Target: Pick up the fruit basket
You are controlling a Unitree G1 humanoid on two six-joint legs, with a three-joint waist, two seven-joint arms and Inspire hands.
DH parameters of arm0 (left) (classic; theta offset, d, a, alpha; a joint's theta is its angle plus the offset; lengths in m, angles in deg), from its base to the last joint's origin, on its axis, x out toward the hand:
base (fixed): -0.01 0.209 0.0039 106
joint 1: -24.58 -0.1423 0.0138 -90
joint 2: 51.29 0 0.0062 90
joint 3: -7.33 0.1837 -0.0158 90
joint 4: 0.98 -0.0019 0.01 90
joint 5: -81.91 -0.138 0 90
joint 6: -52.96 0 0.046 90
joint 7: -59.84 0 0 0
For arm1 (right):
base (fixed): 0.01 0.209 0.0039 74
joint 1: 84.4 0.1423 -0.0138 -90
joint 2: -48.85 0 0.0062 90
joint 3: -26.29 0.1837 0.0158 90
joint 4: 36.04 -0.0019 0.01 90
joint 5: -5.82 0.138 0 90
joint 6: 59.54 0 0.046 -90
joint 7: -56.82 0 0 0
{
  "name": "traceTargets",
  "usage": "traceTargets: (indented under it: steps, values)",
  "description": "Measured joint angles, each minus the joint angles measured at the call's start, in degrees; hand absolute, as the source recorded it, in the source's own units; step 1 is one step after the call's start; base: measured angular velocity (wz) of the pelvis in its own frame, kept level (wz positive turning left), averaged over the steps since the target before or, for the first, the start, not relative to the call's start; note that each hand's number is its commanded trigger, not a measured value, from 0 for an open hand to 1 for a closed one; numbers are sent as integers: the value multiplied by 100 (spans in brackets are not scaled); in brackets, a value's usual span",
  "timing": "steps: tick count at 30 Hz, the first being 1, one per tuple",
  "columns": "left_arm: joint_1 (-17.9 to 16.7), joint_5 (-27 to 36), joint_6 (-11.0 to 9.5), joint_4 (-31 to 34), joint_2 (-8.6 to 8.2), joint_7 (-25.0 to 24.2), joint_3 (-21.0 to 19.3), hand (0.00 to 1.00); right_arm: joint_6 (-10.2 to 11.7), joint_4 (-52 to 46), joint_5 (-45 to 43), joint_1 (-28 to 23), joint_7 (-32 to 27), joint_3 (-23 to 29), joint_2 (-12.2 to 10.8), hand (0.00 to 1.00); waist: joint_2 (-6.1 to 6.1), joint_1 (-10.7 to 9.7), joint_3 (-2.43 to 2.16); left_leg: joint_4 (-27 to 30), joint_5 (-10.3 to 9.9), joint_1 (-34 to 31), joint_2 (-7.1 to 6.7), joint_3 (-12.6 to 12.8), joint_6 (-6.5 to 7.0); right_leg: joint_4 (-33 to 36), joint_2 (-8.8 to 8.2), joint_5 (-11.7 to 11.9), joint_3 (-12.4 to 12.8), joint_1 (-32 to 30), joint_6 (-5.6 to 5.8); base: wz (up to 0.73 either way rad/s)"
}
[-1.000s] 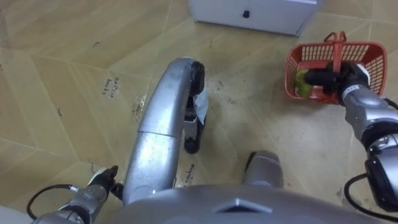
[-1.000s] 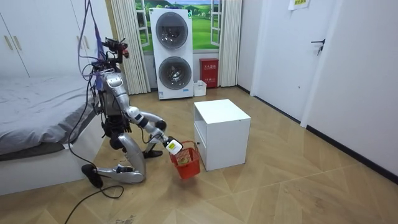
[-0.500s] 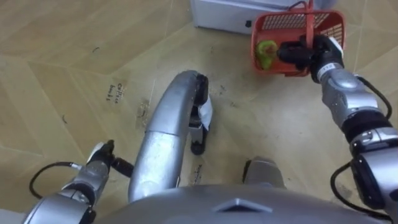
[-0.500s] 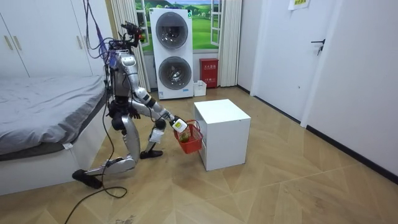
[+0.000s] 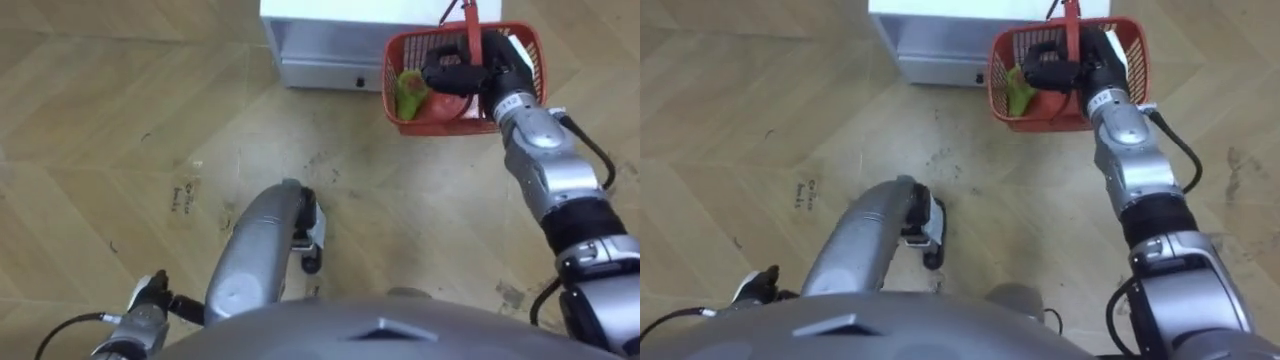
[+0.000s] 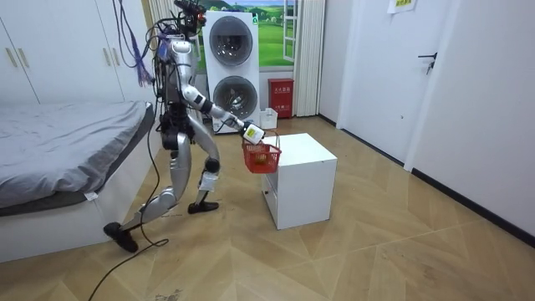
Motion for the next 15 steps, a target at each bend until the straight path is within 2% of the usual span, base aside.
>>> traceTargets:
  steps: [1,2,3,4,5,6,7,8,9,10,11,12,13,14,15]
  values:
    - [4,-4,49,94,47,14,1,0,4,-37,-19,-47,49,-2,-23,100,-17,-19,-8,-233,27,284,-40,-44,4,226,-30,462,-28,-97,29,-5]
    - [28,3,89,141,68,44,10,0,3,-39,-35,-44,79,-2,-38,100,-19,-20,-6,-336,36,404,-52,-75,3,392,-13,412,-47,-208,13,0]
    - [72,2,125,226,92,122,25,0,0,-41,-78,-46,138,-6,-59,100,-5,-55,-7,-525,67,629,-52,-139,-5,843,57,-57,-89,-488,-48,9]
    - [151,1,137,260,91,138,25,0,-5,-36,-165,-74,192,-19,-58,100,44,-63,-14,-732,121,885,-51,-218,-26,1106,151,-695,-241,-784,-66,11]
    - [166,2,134,286,92,143,35,0,-5,-39,-176,-94,203,-32,-57,100,72,-62,-39,-858,162,1002,-48,-265,-47,1128,191,-975,-324,-900,-41,19]
    - [190,21,120,346,89,168,58,0,-6,-51,-174,-115,201,-33,-56,100,126,-103,-44,-1096,253,1238,-39,-358,-77,962,245,-1419,-471,-1114,-19,20]
    - [213,54,99,371,88,207,89,0,-6,-114,-194,-122,173,-32,-54,100,158,-120,-48,-1316,335,1419,-26,-419,-116,616,262,-1706,-576,-1363,-27,19]
    - [225,54,93,371,90,221,93,0,-6,-161,-213,-123,162,-38,-57,100,157,-121,-49,-1428,385,1489,-18,-427,-137,392,263,-1816,-625,-1478,-36,8]
    - [230,13,92,373,78,233,77,0,7,-206,-218,-121,150,-48,-55,100,178,-92,-58,-1570,445,1606,45,-447,-183,-181,311,-1991,-750,-1641,-71,-7]
    - [224,12,86,374,73,255,76,0,7,-202,-217,-129,124,-77,-51,100,188,-29,-66,-1624,473,1697,125,-451,-232,-870,393,-2022,-890,-1675,-75,-9]
    - [218,11,83,366,71,264,73,0,7,-203,-217,-142,123,-86,-51,100,180,-17,-76,-1636,487,1722,153,-452,-258,-1149,443,-2007,-905,-1626,-86,-13]
    - [178,0,83,341,50,284,65,0,4,-215,-194,-162,118,-130,-45,100,177,26,-101,-1742,538,1819,206,-454,-344,-1578,535,-1976,-967,-1394,-101,-21]
    - [104,-39,80,342,34,294,5,0,3,-285,-128,-162,119,-207,-43,100,175,78,-102,-1998,604,1933,250,-467,-446,-1978,642,-1886,-1070,-1175,-166,-20]
    - [63,-83,84,344,34,301,-1,0,2,-332,-110,-172,124,-250,-43,100,177,75,-101,-2134,655,1997,252,-502,-476,-2176,674,-1832,-1124,-1060,-183,-7]
    - [-10,-196,92,352,31,311,-36,0,1,-424,-62,-252,149,-267,-55,100,183,16,-101,-2421,791,2165,265,-555,-517,-2514,763,-1689,-1130,-845,-196,20]
